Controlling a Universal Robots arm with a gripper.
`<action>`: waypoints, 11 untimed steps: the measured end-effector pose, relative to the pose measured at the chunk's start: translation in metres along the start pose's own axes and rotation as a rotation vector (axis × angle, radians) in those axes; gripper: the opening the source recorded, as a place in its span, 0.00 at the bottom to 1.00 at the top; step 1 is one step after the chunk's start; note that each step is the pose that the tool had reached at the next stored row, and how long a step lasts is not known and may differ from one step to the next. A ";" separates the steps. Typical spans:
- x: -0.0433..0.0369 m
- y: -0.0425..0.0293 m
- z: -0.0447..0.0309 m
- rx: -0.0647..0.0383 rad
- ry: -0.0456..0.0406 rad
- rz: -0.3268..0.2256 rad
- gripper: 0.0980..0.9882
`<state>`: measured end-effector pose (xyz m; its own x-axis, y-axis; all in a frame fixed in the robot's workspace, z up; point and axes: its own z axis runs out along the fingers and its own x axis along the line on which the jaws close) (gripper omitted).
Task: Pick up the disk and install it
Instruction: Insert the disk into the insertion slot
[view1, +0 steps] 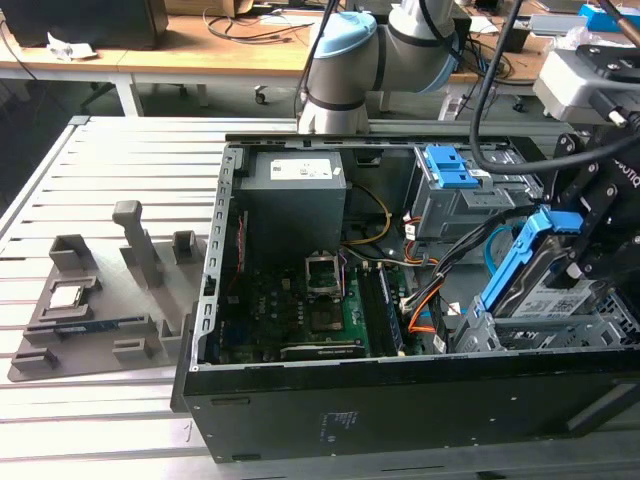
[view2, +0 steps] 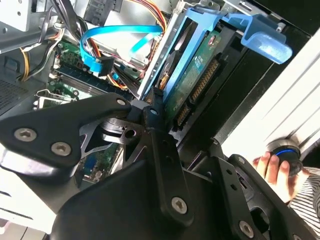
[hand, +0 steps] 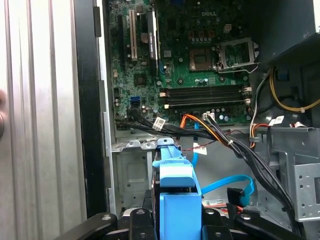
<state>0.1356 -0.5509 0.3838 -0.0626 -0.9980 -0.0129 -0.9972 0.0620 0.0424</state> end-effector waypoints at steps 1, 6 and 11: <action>0.0000 -0.0001 0.0019 0.000 -0.0001 0.000 0.30; 0.0002 -0.0009 0.0133 0.000 -0.0001 0.000 0.30; 0.0002 -0.0013 0.0166 0.000 0.0002 0.000 0.30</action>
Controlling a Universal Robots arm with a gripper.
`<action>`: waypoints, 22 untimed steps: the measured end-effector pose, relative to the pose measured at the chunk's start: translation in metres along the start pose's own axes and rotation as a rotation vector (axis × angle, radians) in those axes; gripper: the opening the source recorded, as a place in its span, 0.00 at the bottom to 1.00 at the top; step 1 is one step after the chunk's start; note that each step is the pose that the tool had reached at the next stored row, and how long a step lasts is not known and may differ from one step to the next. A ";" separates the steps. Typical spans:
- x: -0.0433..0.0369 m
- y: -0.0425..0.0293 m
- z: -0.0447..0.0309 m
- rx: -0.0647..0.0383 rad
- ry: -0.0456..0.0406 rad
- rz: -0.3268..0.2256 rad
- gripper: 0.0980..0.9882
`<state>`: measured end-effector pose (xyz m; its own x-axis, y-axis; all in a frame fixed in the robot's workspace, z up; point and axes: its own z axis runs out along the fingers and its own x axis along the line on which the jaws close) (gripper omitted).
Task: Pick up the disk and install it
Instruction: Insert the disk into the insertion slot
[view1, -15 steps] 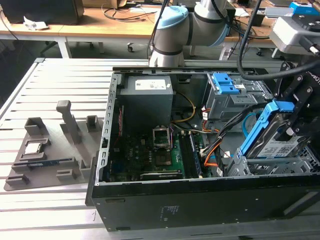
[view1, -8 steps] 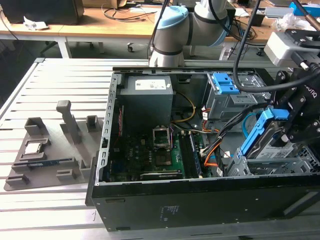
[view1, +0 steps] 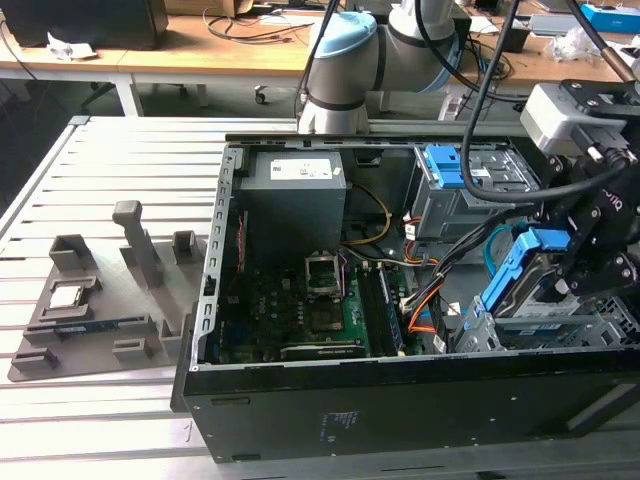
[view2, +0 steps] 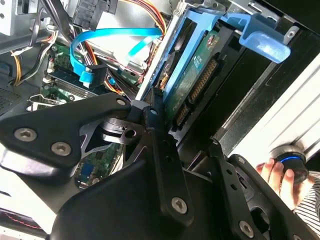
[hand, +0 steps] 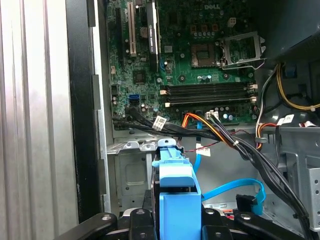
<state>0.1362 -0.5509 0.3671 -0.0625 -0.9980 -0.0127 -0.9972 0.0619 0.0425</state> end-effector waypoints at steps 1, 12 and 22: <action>0.0000 -0.0001 0.0001 0.000 0.0000 0.000 0.30; 0.0000 -0.0010 0.0008 0.000 -0.0001 0.000 0.38; -0.0001 -0.0017 0.0013 0.000 -0.0002 0.000 0.01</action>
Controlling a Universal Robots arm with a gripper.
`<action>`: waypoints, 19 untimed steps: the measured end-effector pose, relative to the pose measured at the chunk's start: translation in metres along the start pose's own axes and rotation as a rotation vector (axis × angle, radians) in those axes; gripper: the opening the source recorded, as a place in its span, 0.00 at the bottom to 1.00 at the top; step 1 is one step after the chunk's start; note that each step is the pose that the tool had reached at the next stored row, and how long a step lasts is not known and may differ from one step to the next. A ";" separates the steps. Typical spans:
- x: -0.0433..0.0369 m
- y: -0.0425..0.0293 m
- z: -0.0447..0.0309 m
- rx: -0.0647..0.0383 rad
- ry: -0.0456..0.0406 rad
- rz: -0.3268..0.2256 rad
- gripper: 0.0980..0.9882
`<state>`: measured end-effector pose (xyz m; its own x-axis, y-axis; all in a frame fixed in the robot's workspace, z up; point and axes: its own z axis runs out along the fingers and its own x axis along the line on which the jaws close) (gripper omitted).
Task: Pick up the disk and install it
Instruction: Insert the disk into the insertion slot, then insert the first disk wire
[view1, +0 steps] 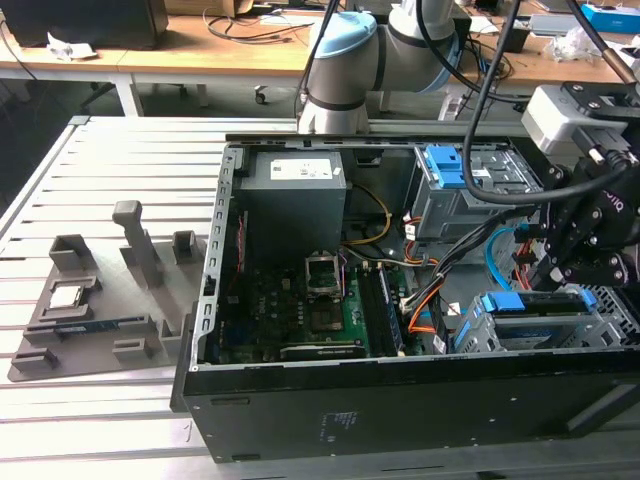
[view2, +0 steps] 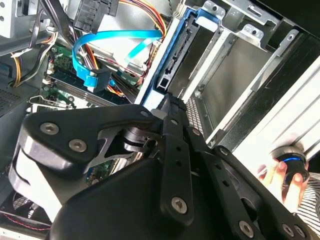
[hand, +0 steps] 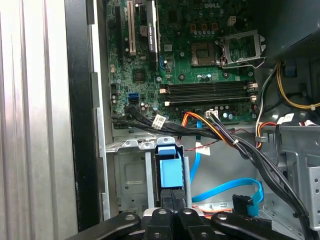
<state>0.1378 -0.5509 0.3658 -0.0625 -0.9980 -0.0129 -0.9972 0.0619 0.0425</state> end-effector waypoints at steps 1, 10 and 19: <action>0.0000 -0.0001 0.0000 0.000 0.0000 0.000 0.01; -0.0037 -0.0253 -0.0006 0.000 0.0001 0.000 0.01; -0.0275 -0.0601 -0.0013 0.000 0.0013 0.000 0.01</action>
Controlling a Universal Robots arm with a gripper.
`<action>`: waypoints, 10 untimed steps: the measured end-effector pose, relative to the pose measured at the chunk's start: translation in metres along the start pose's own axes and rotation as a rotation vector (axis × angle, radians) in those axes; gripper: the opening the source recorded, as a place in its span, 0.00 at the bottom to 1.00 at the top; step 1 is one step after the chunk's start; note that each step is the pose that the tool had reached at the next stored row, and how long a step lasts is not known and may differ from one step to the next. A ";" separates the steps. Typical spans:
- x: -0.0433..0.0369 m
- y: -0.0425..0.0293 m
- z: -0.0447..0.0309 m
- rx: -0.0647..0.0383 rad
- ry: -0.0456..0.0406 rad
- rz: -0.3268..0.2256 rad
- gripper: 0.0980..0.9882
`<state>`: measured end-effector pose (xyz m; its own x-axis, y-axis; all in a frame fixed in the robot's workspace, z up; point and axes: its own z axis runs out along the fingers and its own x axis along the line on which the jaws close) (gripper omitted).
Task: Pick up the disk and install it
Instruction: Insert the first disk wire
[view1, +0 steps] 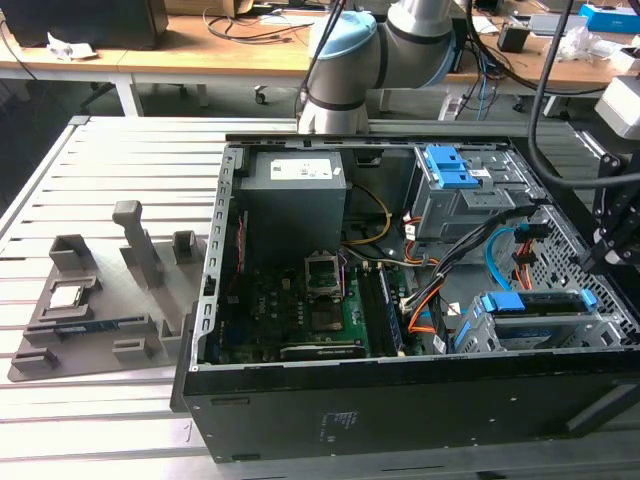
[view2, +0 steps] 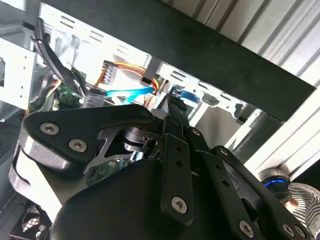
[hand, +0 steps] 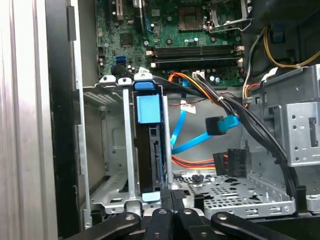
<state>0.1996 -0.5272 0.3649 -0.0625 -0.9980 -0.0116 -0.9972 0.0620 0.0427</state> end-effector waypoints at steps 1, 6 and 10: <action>-0.0048 0.0003 -0.0001 0.000 0.0002 0.000 0.01; -0.0252 0.0015 0.0004 0.000 0.0003 0.000 0.01; -0.0370 0.0023 0.0005 0.000 0.0008 0.000 0.01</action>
<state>0.1996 -0.4901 0.3650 -0.0625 -0.9980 -0.0108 -0.9972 0.0620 0.0427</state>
